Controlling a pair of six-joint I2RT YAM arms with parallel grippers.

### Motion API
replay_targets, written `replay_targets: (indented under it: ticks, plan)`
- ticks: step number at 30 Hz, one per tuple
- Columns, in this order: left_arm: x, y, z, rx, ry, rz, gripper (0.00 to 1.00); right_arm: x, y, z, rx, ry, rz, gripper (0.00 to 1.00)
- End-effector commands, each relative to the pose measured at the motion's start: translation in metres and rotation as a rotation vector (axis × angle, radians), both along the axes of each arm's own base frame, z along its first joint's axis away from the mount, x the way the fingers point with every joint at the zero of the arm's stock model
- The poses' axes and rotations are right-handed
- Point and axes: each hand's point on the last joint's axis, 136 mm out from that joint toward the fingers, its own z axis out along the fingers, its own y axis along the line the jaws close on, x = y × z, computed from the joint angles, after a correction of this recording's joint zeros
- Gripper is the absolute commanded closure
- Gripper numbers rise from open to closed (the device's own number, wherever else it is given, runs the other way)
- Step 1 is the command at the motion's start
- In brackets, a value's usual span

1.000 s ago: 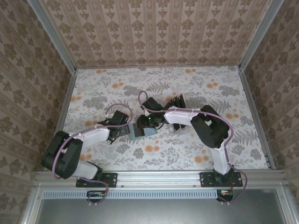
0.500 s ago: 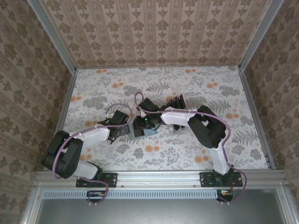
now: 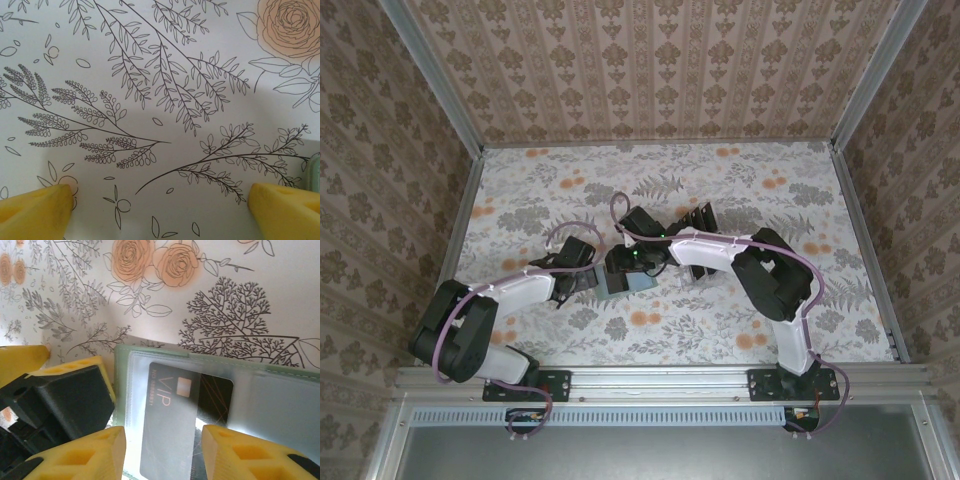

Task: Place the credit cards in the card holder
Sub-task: Insert the credit card into the card slot.

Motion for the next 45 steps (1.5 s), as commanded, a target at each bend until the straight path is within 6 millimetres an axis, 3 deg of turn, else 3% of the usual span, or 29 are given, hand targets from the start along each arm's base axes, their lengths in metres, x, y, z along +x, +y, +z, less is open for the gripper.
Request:
replay_targets:
  ticks: [1,15,37,45]
  plan:
    - [-0.001,-0.002,-0.009,0.003,0.031,-0.024,0.03,-0.003,-0.010,-0.011,-0.042,0.010,0.000,0.54]
    - [0.000,-0.003,-0.011,0.000,0.033,-0.026,0.03,-0.009,-0.010,-0.032,-0.073,0.043,0.005,0.54]
    - [0.000,-0.008,-0.015,-0.009,0.038,-0.030,0.04,-0.024,0.034,-0.024,0.031,0.086,0.067,0.54]
    - [0.009,-0.007,-0.005,-0.004,0.019,-0.040,0.03,-0.022,0.013,-0.019,-0.014,0.048,0.048,0.45]
